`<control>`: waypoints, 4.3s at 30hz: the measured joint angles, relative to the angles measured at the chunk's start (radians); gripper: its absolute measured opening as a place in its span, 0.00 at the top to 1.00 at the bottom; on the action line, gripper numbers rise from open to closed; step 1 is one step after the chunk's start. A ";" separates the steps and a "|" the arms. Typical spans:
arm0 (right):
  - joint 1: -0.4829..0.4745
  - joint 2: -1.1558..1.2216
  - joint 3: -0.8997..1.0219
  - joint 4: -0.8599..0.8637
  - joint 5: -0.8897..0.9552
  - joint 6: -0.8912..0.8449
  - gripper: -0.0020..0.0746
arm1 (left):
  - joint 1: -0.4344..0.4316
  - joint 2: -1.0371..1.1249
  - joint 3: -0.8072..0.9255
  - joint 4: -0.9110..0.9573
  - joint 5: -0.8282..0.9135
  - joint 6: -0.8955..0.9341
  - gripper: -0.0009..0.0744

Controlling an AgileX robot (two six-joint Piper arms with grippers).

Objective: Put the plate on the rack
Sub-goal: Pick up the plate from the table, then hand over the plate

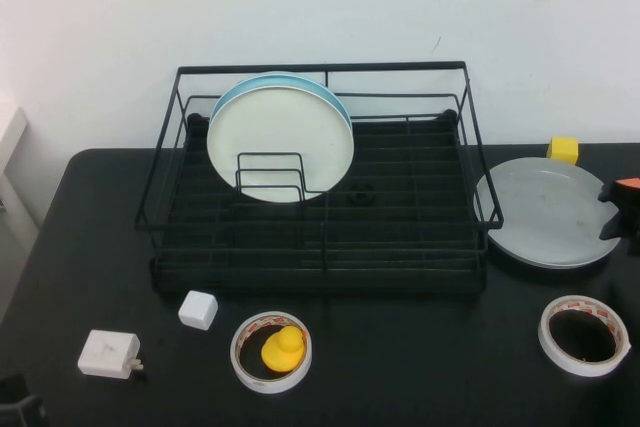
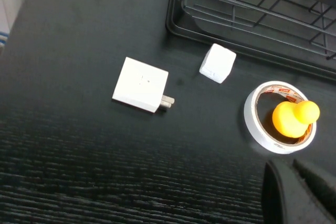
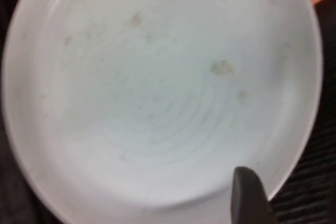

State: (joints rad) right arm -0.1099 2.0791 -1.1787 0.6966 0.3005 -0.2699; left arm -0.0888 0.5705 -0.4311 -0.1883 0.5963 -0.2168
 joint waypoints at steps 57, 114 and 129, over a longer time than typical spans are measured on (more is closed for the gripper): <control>-0.028 -0.225 -0.099 -0.331 0.189 -0.042 0.96 | 0.000 0.000 0.000 -0.049 0.028 0.000 0.99; 0.623 -0.712 0.298 0.840 0.296 -0.949 0.94 | 0.000 0.002 0.002 -1.215 0.097 0.898 0.80; 0.589 -0.693 0.237 0.971 0.601 -0.976 0.18 | 0.000 0.002 -0.006 -1.178 0.051 1.157 0.84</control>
State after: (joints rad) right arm 0.4790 1.3864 -0.9416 1.6678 0.9017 -1.2456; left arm -0.0888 0.5722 -0.4369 -1.3659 0.6470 0.9404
